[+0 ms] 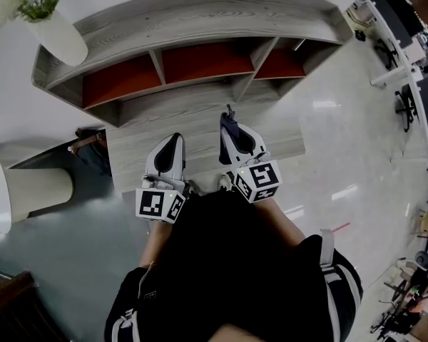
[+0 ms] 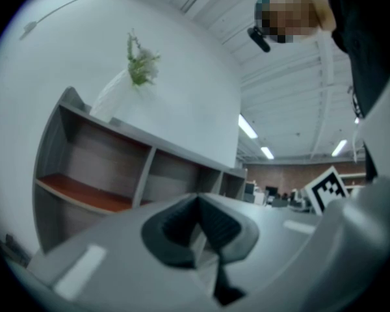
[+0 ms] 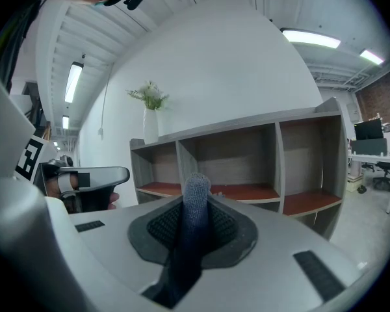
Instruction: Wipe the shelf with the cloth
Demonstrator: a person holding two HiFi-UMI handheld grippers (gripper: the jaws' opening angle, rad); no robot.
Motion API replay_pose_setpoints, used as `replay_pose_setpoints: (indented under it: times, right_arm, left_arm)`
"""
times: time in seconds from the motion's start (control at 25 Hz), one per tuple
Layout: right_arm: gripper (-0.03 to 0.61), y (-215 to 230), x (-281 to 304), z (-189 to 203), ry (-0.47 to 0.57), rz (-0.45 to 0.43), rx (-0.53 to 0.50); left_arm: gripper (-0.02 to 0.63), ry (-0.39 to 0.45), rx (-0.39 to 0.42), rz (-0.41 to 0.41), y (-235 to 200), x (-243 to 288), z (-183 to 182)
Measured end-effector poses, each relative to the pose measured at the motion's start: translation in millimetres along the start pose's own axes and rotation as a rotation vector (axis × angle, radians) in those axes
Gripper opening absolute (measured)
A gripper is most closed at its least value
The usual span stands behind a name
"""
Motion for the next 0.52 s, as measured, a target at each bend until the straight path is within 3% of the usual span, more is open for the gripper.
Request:
replay_pose_setpoints:
  times: [0.52]
  right_arm:
    - [0.052,4.1,3.5,-0.9,0.002,-0.004,-0.002]
  left_arm:
    - [0.005,-0.003,0.002,0.004,1.2,5.9,0.4]
Point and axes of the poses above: the fingertips, and each gripper's own axes: x forward along the fingers, y to its right, z out of its underside, the point moved 4 cm from there along -x, backward along the fingers, and after that the axes turned 2 degrees about z, right-handed, at the moved point
